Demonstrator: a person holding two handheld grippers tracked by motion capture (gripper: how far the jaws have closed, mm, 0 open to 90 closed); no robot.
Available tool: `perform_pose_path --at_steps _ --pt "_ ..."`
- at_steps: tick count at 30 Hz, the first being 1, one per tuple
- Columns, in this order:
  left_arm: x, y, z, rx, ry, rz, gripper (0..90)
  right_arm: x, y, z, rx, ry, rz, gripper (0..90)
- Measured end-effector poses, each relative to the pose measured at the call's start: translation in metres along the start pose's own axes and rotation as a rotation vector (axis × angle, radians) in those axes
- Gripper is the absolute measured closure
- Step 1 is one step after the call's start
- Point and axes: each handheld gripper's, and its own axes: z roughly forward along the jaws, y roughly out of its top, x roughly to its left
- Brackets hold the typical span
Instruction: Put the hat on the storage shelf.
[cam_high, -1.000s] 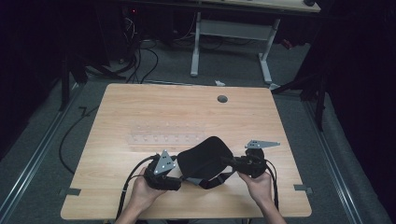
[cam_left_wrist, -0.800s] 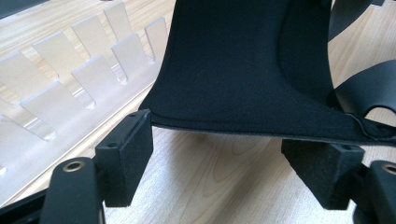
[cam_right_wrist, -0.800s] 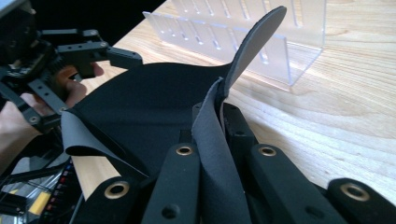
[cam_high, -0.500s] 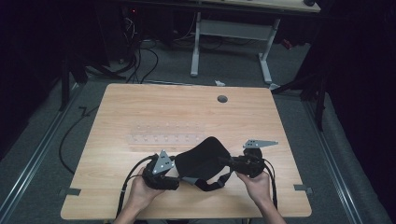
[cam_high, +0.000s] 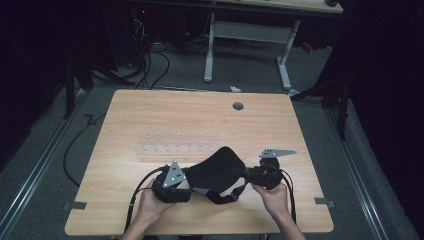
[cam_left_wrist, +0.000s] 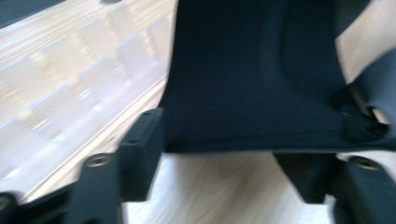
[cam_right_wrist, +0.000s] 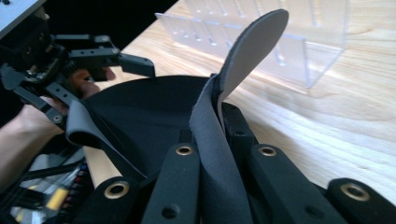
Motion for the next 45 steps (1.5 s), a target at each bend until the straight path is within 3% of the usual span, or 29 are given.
perform_pose_path --at_steps 3,17,25,32,35,39,45 --pt "-0.004 -0.003 0.003 0.016 0.007 0.038 39.1 0.003 0.002 0.005 0.008 0.008 -0.006 86.0" --pt "-0.001 -0.001 0.002 0.024 0.004 0.047 45.9 0.008 0.004 0.015 0.013 0.050 0.012 85.6" --pt "-0.003 -0.001 -0.003 0.055 -0.051 0.064 62.2 0.008 0.005 0.016 0.002 0.054 0.002 83.6" --pt "-0.003 0.003 -0.011 0.080 -0.117 0.040 74.2 0.009 0.006 0.016 -0.016 0.051 -0.013 79.4" --pt "-0.003 0.004 -0.013 0.087 -0.155 0.032 83.3 0.007 0.007 0.017 -0.024 0.033 -0.004 74.9" --pt "-0.006 0.005 -0.015 0.107 -0.200 0.029 86.1 0.007 0.006 0.017 -0.039 0.001 -0.016 71.3" --pt "-0.004 0.009 -0.017 0.100 -0.204 0.000 86.4 0.004 0.006 0.004 -0.099 -0.028 -0.028 63.8"
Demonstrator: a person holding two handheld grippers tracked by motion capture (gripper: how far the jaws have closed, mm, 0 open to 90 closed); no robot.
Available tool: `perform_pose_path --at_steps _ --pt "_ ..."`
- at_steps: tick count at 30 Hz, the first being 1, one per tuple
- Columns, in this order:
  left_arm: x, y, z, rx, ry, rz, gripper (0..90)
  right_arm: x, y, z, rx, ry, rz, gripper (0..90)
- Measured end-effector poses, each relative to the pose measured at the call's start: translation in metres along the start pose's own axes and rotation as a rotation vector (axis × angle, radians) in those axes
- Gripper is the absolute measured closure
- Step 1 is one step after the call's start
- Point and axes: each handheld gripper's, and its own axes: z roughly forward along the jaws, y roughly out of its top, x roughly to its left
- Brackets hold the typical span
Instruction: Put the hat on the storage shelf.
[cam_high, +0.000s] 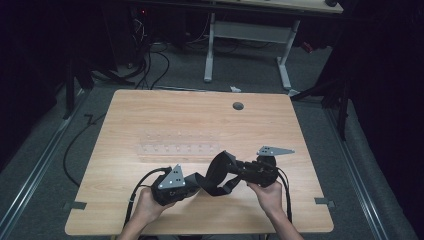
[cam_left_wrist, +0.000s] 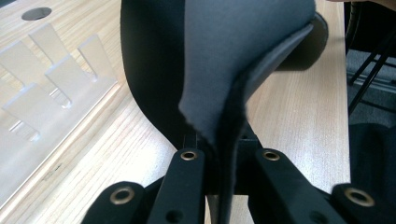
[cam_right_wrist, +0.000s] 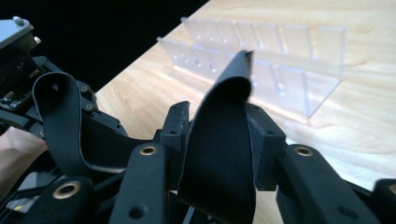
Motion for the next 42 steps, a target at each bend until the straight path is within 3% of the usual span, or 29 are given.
perform_pose_path --at_steps 5,6,7,8,9,11,12,15,16,17,18,21,23,33,42 --pt "0.006 0.007 -0.008 -0.042 0.015 -0.045 86.3 -0.009 -0.007 -0.014 -0.039 -0.046 0.008 59.0" --pt "0.008 0.008 -0.010 -0.047 0.015 -0.054 86.3 -0.014 -0.012 -0.017 -0.032 -0.092 0.000 57.1" --pt "0.008 0.009 -0.011 -0.058 0.015 -0.065 86.3 -0.014 -0.012 -0.017 -0.032 -0.092 0.000 57.1" --pt "0.009 0.010 -0.012 -0.062 0.016 -0.069 86.2 -0.016 -0.016 -0.019 -0.011 -0.166 -0.031 56.7" --pt "0.010 0.010 -0.013 -0.070 0.018 -0.079 86.2 -0.018 -0.019 -0.019 -0.004 -0.199 -0.047 56.4" --pt "0.011 0.012 -0.015 -0.075 0.022 -0.088 86.2 -0.023 -0.024 -0.019 0.012 -0.243 -0.043 55.4" --pt "0.012 0.012 -0.016 -0.077 0.025 -0.089 86.2 -0.023 -0.024 -0.019 0.012 -0.243 -0.043 55.4" --pt "0.013 0.014 -0.018 -0.091 0.023 -0.111 86.2 -0.032 -0.032 -0.015 0.044 -0.321 -0.056 52.7" --pt "0.013 0.015 -0.020 -0.098 0.022 -0.116 86.2 -0.039 -0.038 -0.011 0.072 -0.373 -0.059 51.0" --pt "0.014 0.016 -0.020 -0.104 0.023 -0.122 86.2 -0.039 -0.038 -0.011 0.072 -0.373 -0.059 51.0" --pt "0.014 0.017 -0.021 -0.110 0.023 -0.127 86.2 -0.044 -0.043 -0.009 0.098 -0.420 -0.067 49.8" --pt "0.016 0.019 -0.025 -0.123 0.037 -0.133 86.2 -0.050 -0.049 -0.006 0.114 -0.459 -0.073 48.4" --pt "0.018 0.021 -0.028 -0.135 0.047 -0.137 86.2 -0.057 -0.056 -0.004 0.124 -0.517 -0.075 45.9" --pt "0.025 0.030 -0.038 -0.187 0.083 -0.149 86.2 -0.073 -0.063 -0.005 0.109 -0.618 -0.062 42.1" --pt "0.033 0.036 -0.043 -0.248 0.120 -0.166 86.0 -0.078 -0.063 -0.006 0.135 -0.655 -0.026 41.3"
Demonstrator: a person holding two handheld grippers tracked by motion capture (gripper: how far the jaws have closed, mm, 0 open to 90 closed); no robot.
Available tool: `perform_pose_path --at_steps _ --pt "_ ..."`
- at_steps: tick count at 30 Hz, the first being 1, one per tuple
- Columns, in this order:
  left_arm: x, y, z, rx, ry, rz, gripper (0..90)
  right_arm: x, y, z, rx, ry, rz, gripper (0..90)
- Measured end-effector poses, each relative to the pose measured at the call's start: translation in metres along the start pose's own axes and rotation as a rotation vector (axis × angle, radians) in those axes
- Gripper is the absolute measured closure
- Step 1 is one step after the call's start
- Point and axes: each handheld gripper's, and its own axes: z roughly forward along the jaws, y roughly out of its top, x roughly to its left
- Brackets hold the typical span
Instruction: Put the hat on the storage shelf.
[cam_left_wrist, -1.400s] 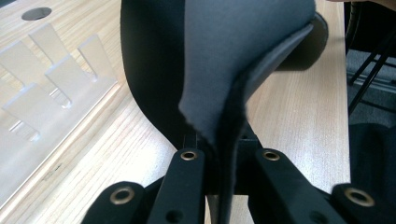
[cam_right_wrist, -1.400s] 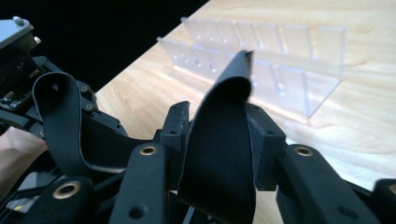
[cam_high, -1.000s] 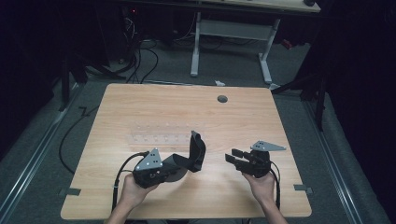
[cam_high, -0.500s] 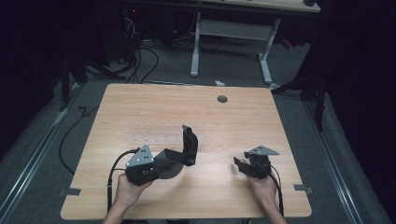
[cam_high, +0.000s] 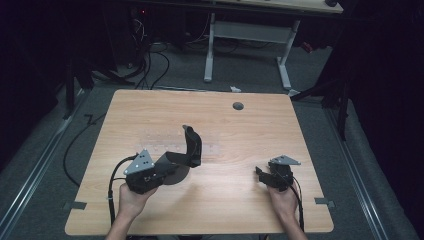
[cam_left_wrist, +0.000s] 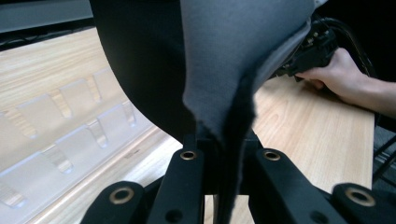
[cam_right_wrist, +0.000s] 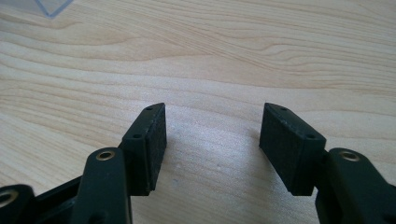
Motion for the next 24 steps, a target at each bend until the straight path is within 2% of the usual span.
perform_pose_path --at_steps 6,12,24 --pt "0.004 0.006 -0.001 -0.018 0.022 0.002 86.0 0.002 0.000 0.000 0.003 -0.008 -0.013 40.5" --pt "0.007 0.020 -0.007 -0.074 0.035 0.005 86.0 0.002 0.000 0.000 0.003 -0.008 -0.014 40.5" --pt "0.015 0.034 -0.017 -0.137 0.074 0.014 86.1 0.002 0.000 0.001 0.003 -0.008 -0.015 40.2"
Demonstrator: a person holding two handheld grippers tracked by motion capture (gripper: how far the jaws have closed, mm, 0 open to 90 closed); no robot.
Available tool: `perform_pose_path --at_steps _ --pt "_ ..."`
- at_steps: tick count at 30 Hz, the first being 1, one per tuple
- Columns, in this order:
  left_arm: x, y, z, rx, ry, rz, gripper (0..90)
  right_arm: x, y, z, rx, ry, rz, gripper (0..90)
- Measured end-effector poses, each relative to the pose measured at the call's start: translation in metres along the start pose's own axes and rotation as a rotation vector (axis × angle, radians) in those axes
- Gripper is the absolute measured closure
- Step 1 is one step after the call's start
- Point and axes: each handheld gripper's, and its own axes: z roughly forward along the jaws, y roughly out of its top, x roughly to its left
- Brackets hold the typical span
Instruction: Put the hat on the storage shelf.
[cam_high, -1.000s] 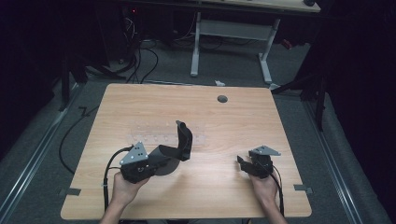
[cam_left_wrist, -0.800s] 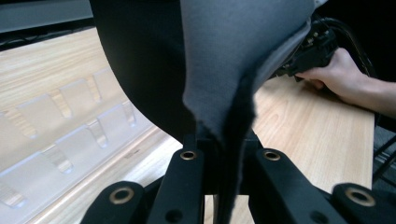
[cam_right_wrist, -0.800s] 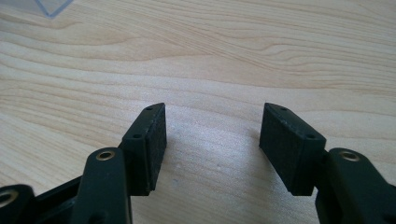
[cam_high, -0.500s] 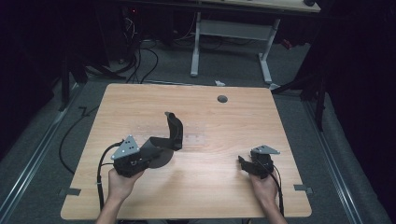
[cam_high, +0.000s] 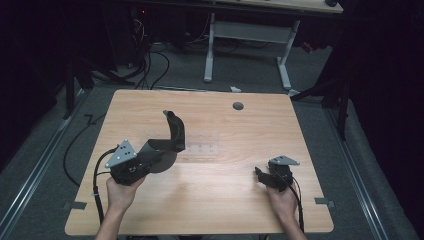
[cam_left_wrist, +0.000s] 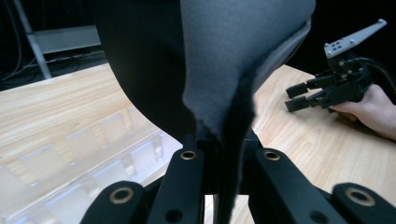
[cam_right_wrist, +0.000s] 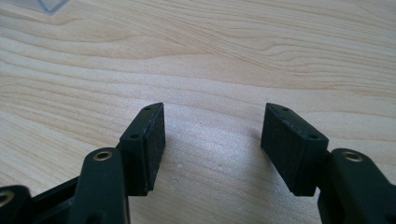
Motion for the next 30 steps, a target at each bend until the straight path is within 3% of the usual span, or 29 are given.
perform_pose_path --at_steps 8,30 --pt "0.008 0.010 -0.001 -0.044 0.023 0.006 86.1 0.000 0.000 0.000 0.000 -0.002 0.000 40.1" --pt "0.029 0.024 0.002 -0.105 0.095 0.032 86.2 0.000 0.000 0.000 -0.001 -0.002 -0.001 40.0"
